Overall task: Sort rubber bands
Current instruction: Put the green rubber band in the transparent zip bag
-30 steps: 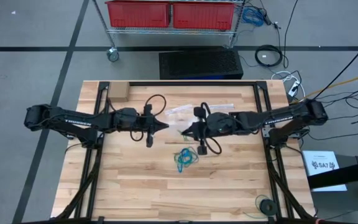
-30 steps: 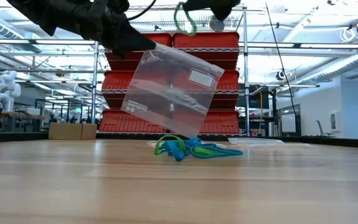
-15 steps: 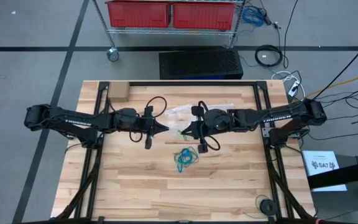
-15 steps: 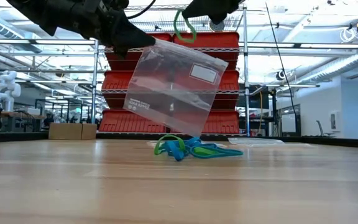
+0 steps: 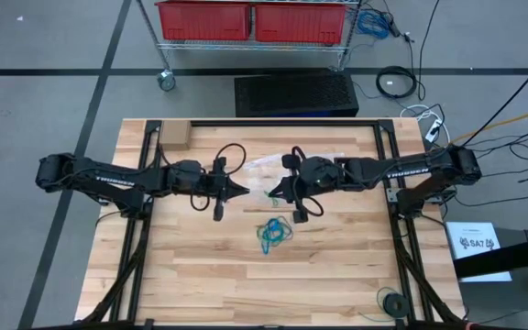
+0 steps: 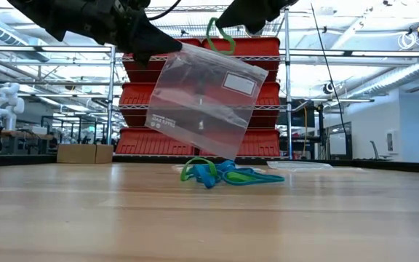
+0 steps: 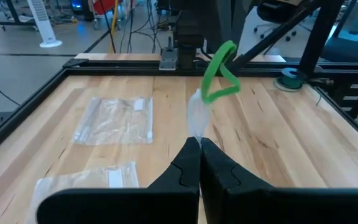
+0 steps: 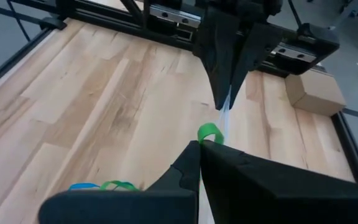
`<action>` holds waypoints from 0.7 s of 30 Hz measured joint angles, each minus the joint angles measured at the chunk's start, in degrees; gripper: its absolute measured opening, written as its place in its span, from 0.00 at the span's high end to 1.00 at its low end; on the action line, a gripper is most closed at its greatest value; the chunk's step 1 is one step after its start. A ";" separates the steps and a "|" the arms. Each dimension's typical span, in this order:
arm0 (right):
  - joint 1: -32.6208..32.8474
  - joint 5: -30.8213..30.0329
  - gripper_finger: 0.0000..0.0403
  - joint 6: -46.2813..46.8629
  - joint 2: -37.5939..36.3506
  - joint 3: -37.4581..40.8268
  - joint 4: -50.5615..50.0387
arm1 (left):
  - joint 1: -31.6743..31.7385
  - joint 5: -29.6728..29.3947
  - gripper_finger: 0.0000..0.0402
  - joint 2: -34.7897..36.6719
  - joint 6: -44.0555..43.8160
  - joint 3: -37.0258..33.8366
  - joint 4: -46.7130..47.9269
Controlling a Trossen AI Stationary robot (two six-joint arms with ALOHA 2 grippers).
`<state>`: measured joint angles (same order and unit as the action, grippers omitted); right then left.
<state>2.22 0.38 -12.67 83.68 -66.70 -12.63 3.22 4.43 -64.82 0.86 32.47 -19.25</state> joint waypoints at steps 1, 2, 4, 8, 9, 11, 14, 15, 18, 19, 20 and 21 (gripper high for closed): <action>-0.10 0.01 1.00 0.02 0.00 0.00 -0.06 | 0.00 0.00 1.00 0.00 0.00 0.00 -0.02; -0.30 0.05 1.00 0.04 0.00 0.00 -0.27 | 0.00 0.00 1.00 0.00 0.00 0.00 -0.04; -0.55 0.31 1.00 0.05 0.02 0.00 -0.87 | 0.00 0.00 1.00 0.00 0.00 0.00 -0.02; -1.54 2.53 1.00 1.30 0.61 -0.02 -1.30 | 0.00 0.00 1.00 0.00 -0.07 0.00 -0.12; -1.67 2.81 1.00 1.56 0.82 -0.02 -1.89 | 0.00 0.00 1.00 0.00 -0.07 0.00 -0.11; -1.91 2.97 1.00 1.56 1.78 -0.02 -1.80 | 0.00 0.00 1.00 0.00 -0.05 0.00 -0.25; -2.27 2.99 1.00 1.53 3.29 -0.02 -2.07 | 0.00 -0.01 1.00 0.00 -0.09 0.02 -0.30; -2.28 2.99 1.00 1.52 3.67 -0.02 -2.11 | 0.00 0.00 1.00 0.00 -0.09 0.02 -0.22; -2.31 2.99 1.00 1.20 4.26 0.00 -1.81 | 0.00 0.00 1.00 0.00 -0.09 0.02 -0.10; -2.43 3.00 1.00 1.21 4.26 0.00 -1.91 | 0.00 0.00 1.00 0.00 -0.09 0.02 -0.15; -2.58 3.02 1.00 1.38 4.26 0.00 -1.79 | 0.00 0.00 1.00 0.00 -0.11 0.02 -0.12; -2.83 3.04 1.00 1.93 4.26 0.00 -1.70 | 0.00 0.02 1.00 0.00 -0.10 0.02 -0.12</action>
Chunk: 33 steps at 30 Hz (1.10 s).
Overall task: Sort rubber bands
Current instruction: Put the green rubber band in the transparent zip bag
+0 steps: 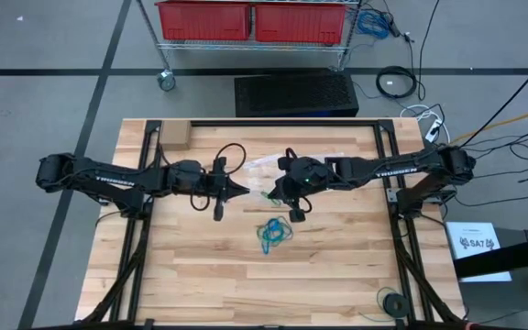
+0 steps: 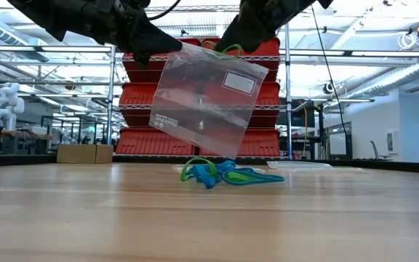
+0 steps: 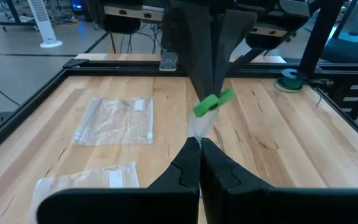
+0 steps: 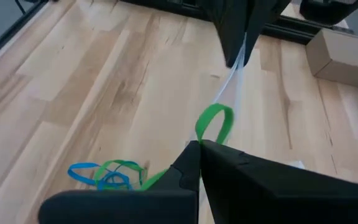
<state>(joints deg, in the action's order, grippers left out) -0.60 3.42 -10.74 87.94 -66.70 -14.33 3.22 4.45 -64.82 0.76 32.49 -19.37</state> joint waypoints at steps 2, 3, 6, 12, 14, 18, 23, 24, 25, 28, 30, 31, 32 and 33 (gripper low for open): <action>-0.73 -0.01 1.00 1.64 0.00 0.00 -0.38 | 0.00 0.07 1.00 0.00 0.00 0.00 -0.03; -1.06 -0.04 1.00 2.18 0.00 0.00 -0.41 | 0.00 0.09 1.00 0.00 -0.01 0.00 -0.05; -1.77 -0.21 1.00 3.15 0.10 0.00 -0.75 | 0.00 0.15 1.00 0.00 -0.02 0.00 -0.12; -2.09 -0.28 0.97 6.35 0.15 0.00 -0.73 | 0.00 0.30 1.00 0.00 -0.03 0.00 -0.15; -2.07 -0.24 0.94 6.98 0.15 0.00 -0.70 | 0.00 0.31 1.00 0.00 -0.03 0.00 -0.16; -1.95 -0.31 0.85 7.46 0.15 0.00 -0.50 | 0.00 0.31 1.00 0.00 -0.05 0.00 -0.16; -1.94 -0.33 0.70 10.00 0.15 0.00 0.09 | 0.00 0.31 1.00 0.00 -0.08 0.00 -0.23; -1.94 -0.33 0.67 10.11 0.15 0.00 0.39 | 0.00 0.31 1.00 0.00 -0.08 0.00 -0.23; -1.94 -0.35 0.65 10.13 0.15 0.00 0.98 | 0.00 0.31 1.00 0.00 -0.08 0.00 -0.23; -1.94 -0.35 0.61 10.14 0.15 -0.50 2.68 | 0.00 0.33 1.00 0.00 -0.10 0.00 -0.25; -1.94 -0.36 0.60 10.14 0.20 -2.44 1.38 | 0.00 0.37 1.00 0.00 -0.23 0.00 -0.23; -1.94 -0.37 0.60 10.14 0.19 -3.66 0.46 | 0.00 0.37 1.00 0.00 -0.23 0.00 -0.25; -1.94 -0.37 0.60 10.13 0.17 -5.07 -0.84 | 0.00 0.37 1.00 0.00 -0.23 0.00 -0.25; -1.94 -0.37 0.60 10.14 0.17 -6.56 -2.63 | 0.00 0.37 1.00 0.00 -0.23 0.00 -0.23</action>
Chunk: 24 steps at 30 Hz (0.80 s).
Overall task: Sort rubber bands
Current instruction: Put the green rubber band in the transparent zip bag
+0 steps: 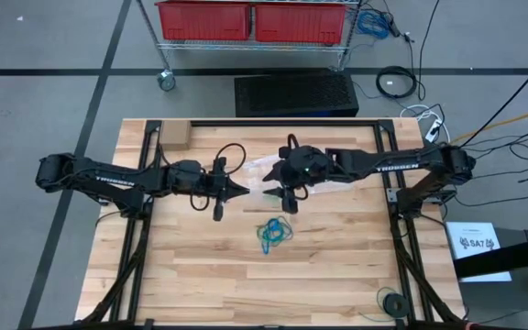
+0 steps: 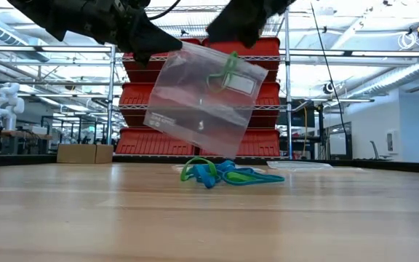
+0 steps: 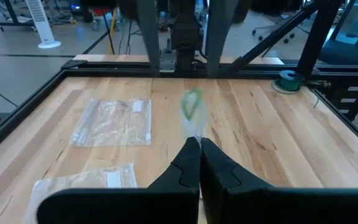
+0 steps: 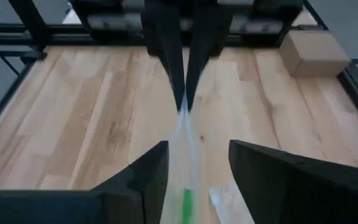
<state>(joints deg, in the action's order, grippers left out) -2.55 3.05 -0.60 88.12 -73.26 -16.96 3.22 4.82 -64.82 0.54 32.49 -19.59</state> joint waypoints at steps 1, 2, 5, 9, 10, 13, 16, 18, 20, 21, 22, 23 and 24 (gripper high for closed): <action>0.00 0.00 0.61 0.00 0.00 -1.52 -1.96 | 0.00 0.00 1.00 0.00 0.00 0.00 0.00; 0.00 0.00 0.61 -0.01 0.00 -3.09 -3.91 | 0.00 -0.01 1.00 0.00 0.01 0.00 -0.01; 0.00 -0.09 0.63 0.00 -0.04 -7.30 -9.51 | 0.00 -0.02 1.00 0.00 -0.01 0.00 -0.46; 0.00 -0.07 0.69 -0.02 -0.07 -9.74 -18.98 | -0.02 -0.24 1.00 0.00 -0.11 0.00 -3.50; 0.00 -0.07 0.71 -0.02 -0.07 -9.74 -20.46 | -0.02 -0.37 1.00 0.00 -0.13 0.00 -3.70; 0.69 -0.19 0.82 0.18 -0.02 -9.74 -23.62 | -0.10 -0.56 1.00 -0.03 -0.15 0.00 -4.01; 1.60 -0.24 0.95 0.28 -0.02 -9.74 -25.27 | -0.41 -1.03 1.00 -0.66 -0.18 0.00 -4.95; 2.18 -0.18 0.98 0.77 -0.02 -9.74 -25.41 | -0.70 -1.07 1.00 -1.59 -0.20 0.02 -6.68; 2.47 -0.17 0.98 1.45 -0.02 -9.74 -25.59 | -0.74 -1.07 1.00 -2.43 -0.21 0.02 -7.39; 2.47 -0.16 0.99 1.47 -0.02 -9.74 -26.03 | -0.76 -1.07 1.00 -3.06 -0.23 0.02 -7.96; 2.45 -0.17 0.99 1.49 -0.02 -9.74 -26.72 | -0.75 -1.07 1.00 -3.59 -0.24 0.02 -8.64; 2.45 -0.30 1.00 1.66 -0.02 -9.74 -27.14 | -0.74 -1.07 1.00 -3.92 -0.25 0.02 -8.83; 2.45 -0.52 1.00 2.07 -0.02 -9.74 -27.28 | -0.74 -1.10 1.00 -4.21 -0.26 0.02 -9.00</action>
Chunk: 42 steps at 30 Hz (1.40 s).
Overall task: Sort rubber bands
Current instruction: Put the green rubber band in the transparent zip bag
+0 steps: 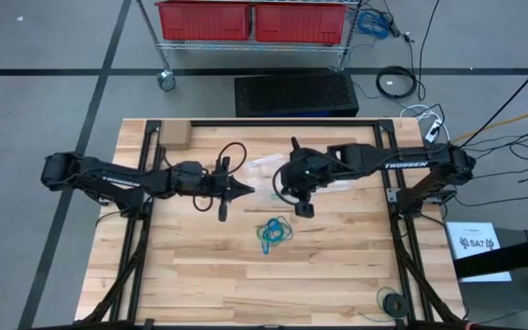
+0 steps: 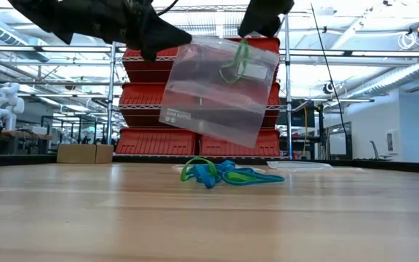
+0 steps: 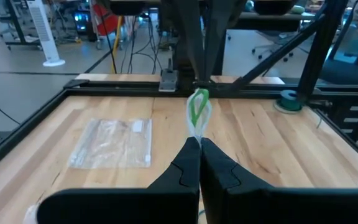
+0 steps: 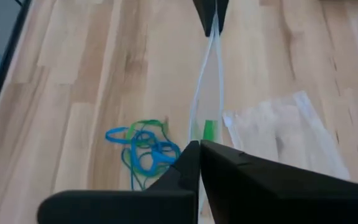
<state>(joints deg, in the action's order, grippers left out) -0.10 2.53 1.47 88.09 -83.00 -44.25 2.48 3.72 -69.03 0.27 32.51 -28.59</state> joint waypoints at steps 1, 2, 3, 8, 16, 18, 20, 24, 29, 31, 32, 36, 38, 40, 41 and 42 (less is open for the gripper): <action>0.00 -0.03 1.00 0.44 0.00 0.00 -0.20 | 0.00 -0.06 1.00 -0.15 0.00 0.00 -0.28; 0.00 -0.05 1.00 0.81 0.00 0.00 -0.79 | 0.00 -0.08 1.00 -0.20 0.00 0.00 -0.29; 0.00 -0.05 1.00 0.91 0.00 -0.02 -1.68 | 0.00 -0.08 1.00 -0.20 0.00 0.00 -0.42; 0.00 -0.61 1.00 2.80 0.20 -0.01 -4.77 | 0.00 -0.08 1.00 -0.20 -0.02 0.00 -0.97; -0.31 -1.04 1.00 1.07 4.73 -0.02 -1.07 | 0.00 -0.08 1.00 -0.20 -0.17 0.00 -1.01; -0.34 -1.15 1.00 0.16 5.82 -0.02 0.42 | 0.00 -0.08 1.00 -0.20 -0.17 0.00 -0.90; -0.55 -1.25 1.00 -0.30 5.90 -0.02 1.13 | 0.00 -0.08 1.00 -0.20 -0.17 0.00 -0.84; -0.59 -4.07 1.00 -0.58 4.87 -0.99 0.95 | 0.00 -0.08 1.00 -0.20 -0.10 0.00 -0.55; -0.50 -7.40 1.00 -1.44 2.76 -5.64 -2.26 | 0.00 -0.64 1.00 -0.20 0.07 0.00 -0.08; -0.10 -7.29 1.00 -2.17 2.11 -6.76 -4.05 | 0.02 -2.17 1.00 -0.20 0.10 0.00 0.75; 0.14 -7.10 1.00 -3.17 1.85 -7.22 -5.86 | 0.02 -2.84 1.00 -0.18 0.28 0.00 1.03; 1.32 -6.58 1.00 -3.45 0.87 -7.52 -12.98 | 0.04 -4.74 1.00 -0.18 1.38 0.00 1.99; 2.28 -5.71 1.00 -2.16 1.03 -5.97 -13.33 | 0.04 -5.47 1.00 -0.06 1.64 0.00 2.18; 3.47 -2.37 1.00 -1.49 1.05 -3.20 -11.29 | 0.07 -5.68 1.00 0.23 1.67 -0.01 2.19; 4.24 -0.50 1.00 -1.16 1.05 -1.47 -8.84 | 0.07 -5.94 1.00 0.23 1.78 0.00 1.90; 4.93 1.02 1.00 -0.62 1.05 0.33 -6.10 | 0.07 -6.50 1.00 0.26 1.90 0.00 2.09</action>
<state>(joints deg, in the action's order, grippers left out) 4.83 3.55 0.85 89.14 -82.68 -50.35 2.55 -2.79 -68.77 2.17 32.51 -26.51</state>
